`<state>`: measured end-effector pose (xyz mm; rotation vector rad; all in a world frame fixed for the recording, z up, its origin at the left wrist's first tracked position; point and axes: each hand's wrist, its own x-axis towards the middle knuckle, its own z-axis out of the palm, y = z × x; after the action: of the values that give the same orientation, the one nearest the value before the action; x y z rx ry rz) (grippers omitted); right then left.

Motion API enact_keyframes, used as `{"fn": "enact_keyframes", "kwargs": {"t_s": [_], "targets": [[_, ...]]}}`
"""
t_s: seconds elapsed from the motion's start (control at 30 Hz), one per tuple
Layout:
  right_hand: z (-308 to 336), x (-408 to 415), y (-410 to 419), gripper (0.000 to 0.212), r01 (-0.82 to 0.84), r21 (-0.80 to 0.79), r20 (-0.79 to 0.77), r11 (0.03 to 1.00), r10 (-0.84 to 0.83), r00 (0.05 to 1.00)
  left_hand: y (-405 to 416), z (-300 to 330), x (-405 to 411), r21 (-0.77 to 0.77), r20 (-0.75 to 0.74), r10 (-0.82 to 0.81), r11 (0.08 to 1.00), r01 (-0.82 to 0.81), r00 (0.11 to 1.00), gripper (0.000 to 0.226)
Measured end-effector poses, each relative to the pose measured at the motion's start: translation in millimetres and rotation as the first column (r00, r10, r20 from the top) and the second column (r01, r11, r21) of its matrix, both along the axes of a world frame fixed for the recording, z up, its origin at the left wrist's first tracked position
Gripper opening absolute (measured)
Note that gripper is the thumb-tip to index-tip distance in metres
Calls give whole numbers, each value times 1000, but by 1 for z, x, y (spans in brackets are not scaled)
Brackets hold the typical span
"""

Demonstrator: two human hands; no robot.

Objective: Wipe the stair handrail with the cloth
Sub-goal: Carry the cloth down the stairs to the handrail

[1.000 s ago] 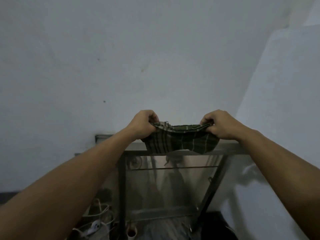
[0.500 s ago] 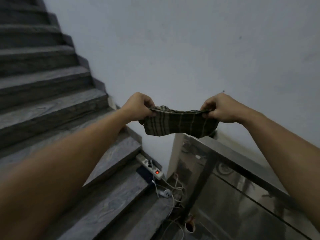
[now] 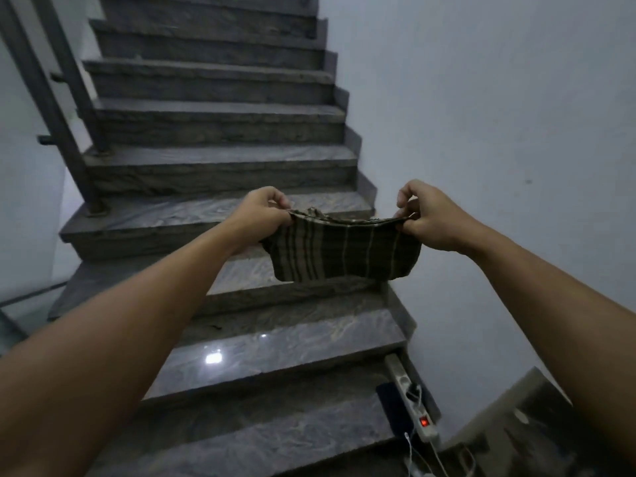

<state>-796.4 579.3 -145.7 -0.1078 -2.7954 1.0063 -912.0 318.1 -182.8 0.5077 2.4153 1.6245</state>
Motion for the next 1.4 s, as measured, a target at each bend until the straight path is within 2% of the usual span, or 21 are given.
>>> {"fn": "enact_keyframes", "kwargs": {"t_s": [0.1,0.2,0.3,0.47,0.67,0.83,0.9,1.0,1.13,1.4], "targets": [[11,-77,-26,26,-79,-43,-58,996,76,995,-33,7,-63,74,-37,111,991,-108,993,31],[34,-150,-50,39,-123,-111,-39,986,120,992,-68,31,-117,122,-9,125,985,-123,992,39],[66,-210,-73,44,-178,-160,-23,971,176,984,-98,68,-161,112,37,122,986,-125,992,37],[121,-289,-103,34,-194,-208,8,959,200,980,-126,130,-217,-18,66,136,991,-135,988,36],[166,-385,-114,38,-249,-176,-19,952,250,968,-138,180,-289,13,21,221,975,-221,975,32],[204,-466,-111,24,-329,-229,-45,916,328,944,-139,224,-351,72,20,259,963,-259,966,32],[228,-493,-111,31,-382,-171,-38,908,382,924,-142,245,-374,86,26,272,958,-273,962,31],[261,-534,-125,41,-425,-55,-61,904,421,905,-152,277,-402,74,-36,283,957,-280,958,43],[300,-600,-160,38,-451,64,-153,890,455,877,-182,317,-446,1,-200,348,935,-355,916,49],[381,-727,-225,33,-438,225,-227,870,484,845,-242,398,-556,13,-258,412,906,-423,874,46]]}}
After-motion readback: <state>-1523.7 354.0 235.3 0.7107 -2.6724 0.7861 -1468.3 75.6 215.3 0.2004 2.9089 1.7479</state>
